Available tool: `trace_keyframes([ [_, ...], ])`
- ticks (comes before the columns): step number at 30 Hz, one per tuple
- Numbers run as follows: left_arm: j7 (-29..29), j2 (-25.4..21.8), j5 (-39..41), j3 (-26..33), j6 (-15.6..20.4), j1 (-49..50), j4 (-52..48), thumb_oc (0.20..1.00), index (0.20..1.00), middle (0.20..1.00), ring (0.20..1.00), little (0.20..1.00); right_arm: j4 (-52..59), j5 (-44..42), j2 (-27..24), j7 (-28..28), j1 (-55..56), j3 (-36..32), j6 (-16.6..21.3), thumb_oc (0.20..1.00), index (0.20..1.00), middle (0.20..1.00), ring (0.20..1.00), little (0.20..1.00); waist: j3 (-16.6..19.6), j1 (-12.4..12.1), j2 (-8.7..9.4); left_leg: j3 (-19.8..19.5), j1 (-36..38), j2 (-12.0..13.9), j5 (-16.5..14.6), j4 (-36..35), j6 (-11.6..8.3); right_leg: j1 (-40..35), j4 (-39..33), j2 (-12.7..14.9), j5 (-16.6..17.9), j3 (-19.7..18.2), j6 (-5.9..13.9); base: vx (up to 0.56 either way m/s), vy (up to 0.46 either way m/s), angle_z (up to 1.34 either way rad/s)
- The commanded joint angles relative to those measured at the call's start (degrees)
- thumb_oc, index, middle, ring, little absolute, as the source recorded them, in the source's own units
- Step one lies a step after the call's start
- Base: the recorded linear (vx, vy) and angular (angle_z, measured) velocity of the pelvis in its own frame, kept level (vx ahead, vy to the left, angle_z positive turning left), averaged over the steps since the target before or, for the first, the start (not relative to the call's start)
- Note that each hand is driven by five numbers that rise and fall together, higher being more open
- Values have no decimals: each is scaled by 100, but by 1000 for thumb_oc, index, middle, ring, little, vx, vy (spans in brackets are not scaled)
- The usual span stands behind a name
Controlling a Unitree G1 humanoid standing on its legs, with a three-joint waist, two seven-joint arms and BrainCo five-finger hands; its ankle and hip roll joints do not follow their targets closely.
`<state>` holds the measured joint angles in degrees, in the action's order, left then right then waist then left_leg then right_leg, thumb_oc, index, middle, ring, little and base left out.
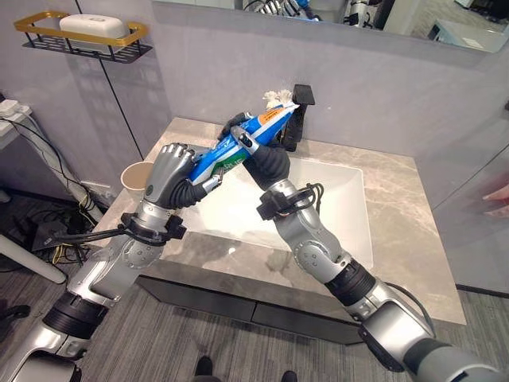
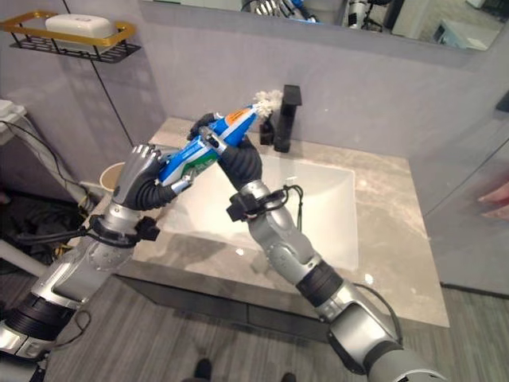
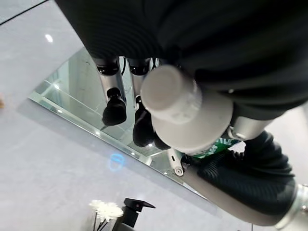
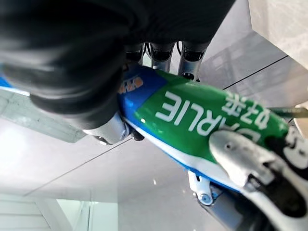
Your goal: Put brush and paste in cup on sink, flatten towel.
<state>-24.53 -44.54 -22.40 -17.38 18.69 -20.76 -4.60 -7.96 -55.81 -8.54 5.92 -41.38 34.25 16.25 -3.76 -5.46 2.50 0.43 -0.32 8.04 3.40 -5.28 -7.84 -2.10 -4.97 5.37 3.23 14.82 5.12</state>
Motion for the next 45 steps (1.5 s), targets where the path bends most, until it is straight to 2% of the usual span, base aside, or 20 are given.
trace_keyframes([
  [1,-257,-143,281,-51,102,-271,62,200,200,200,200,200,95,350,160,185,-501,-500,544,200,200,200,200,200,100,-7,264,-29,-135,-137,-18,28,74,-265,355,742,-116,-7,550,4,23,7],
  [2,-282,-111,269,-29,94,-236,65,200,200,200,200,200,96,409,163,216,-507,-531,561,200,200,200,200,200,95,-22,267,-55,-149,-151,-16,28,79,-269,362,748,-119,14,550,1,21,9],
  [3,-312,-65,265,-17,85,-188,69,275,275,275,275,275,91,460,177,259,-509,-551,582,200,200,200,200,200,82,-36,270,-77,-165,-163,-14,28,85,-270,369,756,-120,33,549,0,15,13],
  [4,-333,-20,266,2,83,-119,72,627,627,627,627,627,75,515,189,304,-522,-581,597,200,200,200,200,200,76,-55,272,-95,-180,-172,-13,28,91,-265,378,765,-121,61,551,-3,11,17],
  [6,-349,15,268,29,70,-55,45,1000,1000,1000,1000,1000,64,552,197,350,-527,-606,606,200,200,200,200,200,75,-65,279,-120,-199,-186,-12,28,97,-262,378,774,-118,81,553,2,11,17],
  [12,-687,102,129,369,16,325,-53,1000,1000,1000,1000,1000,-5,675,219,589,-609,-827,730,200,200,200,200,200,54,-241,317,-295,-335,-266,35,28,101,-312,348,825,-121,273,563,2,5,13],
  [20,-1273,82,307,1696,33,1681,73,1000,1000,1000,1000,1000,2,1059,-192,976,-874,-1216,843,200,200,200,200,200,47,-713,391,-596,-523,-375,108,28,96,-436,254,847,-93,622,566,13,-6,19],
  [26,-1380,254,686,2121,-14,2287,679,1000,1000,1000,1000,1000,-164,1280,-500,1229,-1179,-1431,886,200,200,200,200,200,0,-1001,468,-740,-605,-427,114,28,95,-515,181,831,-65,783,580,8,-13,21],
  [28,-1254,846,1934,2169,56,2406,1447,1000,1000,1000,1000,1000,-246,1404,-674,1235,-1352,-1434,759,200,200,200,200,200,-3,-1101,520,-794,-679,-458,160,28,100,-511,142,835,-21,845,586,8,1,10],
  [29,-1249,847,1944,2161,65,2389,1462,1000,1000,1000,1000,1000,-248,1402,-683,1235,-1357,-1433,760,200,200,200,200,200,0,-1095,514,-804,-702,-464,185,28,107,-496,136,838,2,853,587,8,3,14],
  [30,-1173,1138,2597,2125,39,2342,1926,1000,1000,1000,1000,1000,-325,1368,-686,1224,-1395,-1376,708,200,200,200,200,200,-10,-1116,536,-814,-699,-470,178,28,99,-513,122,827,-3,858,586,8,5,21],
  [31,-1099,1233,2638,1955,-186,2271,2769,1000,1000,1000,1000,1000,-613,1347,-695,1217,-1624,-1279,668,200,200,200,200,200,-33,-1131,547,-819,-720,-467,187,28,97,-510,105,816,8,861,588,10,5,15],
  [32,-1102,1236,2638,1946,-180,2253,2782,1000,1000,1000,1000,1000,-620,1343,-703,1213,-1634,-1281,670,200,200,200,200,200,-30,-1127,546,-828,-743,-474,208,28,104,-494,101,819,28,867,590,4,13,8],
  [34,-584,1402,2772,1468,-480,2189,3961,1000,1000,1000,1000,1000,-1021,1387,-738,1168,-2050,-1171,592,200,200,200,200,200,-63,-1139,552,-831,-770,-471,214,28,110,-481,93,806,47,878,602,0,0,0],
  [35,-584,1405,2776,1460,-472,2170,3977,1000,1000,1000,1000,1000,-1027,1384,-746,1165,-2059,-1172,594,200,200,200,200,200,-55,-1132,551,-842,-799,-479,235,28,117,-462,88,810,65,887,605,-3,48,3],
  [36,-134,1626,2659,893,-723,2016,5253,1000,1000,1000,1000,1000,-1499,1488,-558,1139,-2418,-1088,533,200,200,200,200,200,-98,-1089,537,-788,-801,-461,226,28,124,-421,116,804,79,834,611,-7,44,2],
  [37,-135,1629,2660,888,-719,2006,5261,1000,1000,1000,1000,1000,-1502,1487,-564,1137,-2423,-1088,534,200,200,200,200,200,-85,-1082,538,-797,-830,-469,245,28,131,-400,112,808,96,842,614,-1,64,-1],
  [38,153,1838,2569,637,-866,1968,6051,1000,1000,1000,1000,1000,-1794,1597,-422,1126,-2610,-1039,502,200,200,200,200,200,-102,-1039,537,-757,-844,-452,243,28,139,-344,120,807,122,794,620,-8,39,-2],
  [42,553,2423,3211,685,-1114,1806,7394,1000,1000,1000,1000,1000,-1927,1636,-161,1156,-2717,-975,477,200,200,200,200,200,-141,-947,570,-683,-891,-430,243,28,161,-221,134,816,204,695,620,0,31,-5],
  [45,840,2610,3363,881,-1338,1789,8043,1000,1000,1000,1000,1000,-1971,1609,-88,1124,-2714,-1009,466,200,200,200,200,200,-148,-928,605,-660,-927,-431,246,28,165,-183,117,817,242,658,621,6,16,-12],
])
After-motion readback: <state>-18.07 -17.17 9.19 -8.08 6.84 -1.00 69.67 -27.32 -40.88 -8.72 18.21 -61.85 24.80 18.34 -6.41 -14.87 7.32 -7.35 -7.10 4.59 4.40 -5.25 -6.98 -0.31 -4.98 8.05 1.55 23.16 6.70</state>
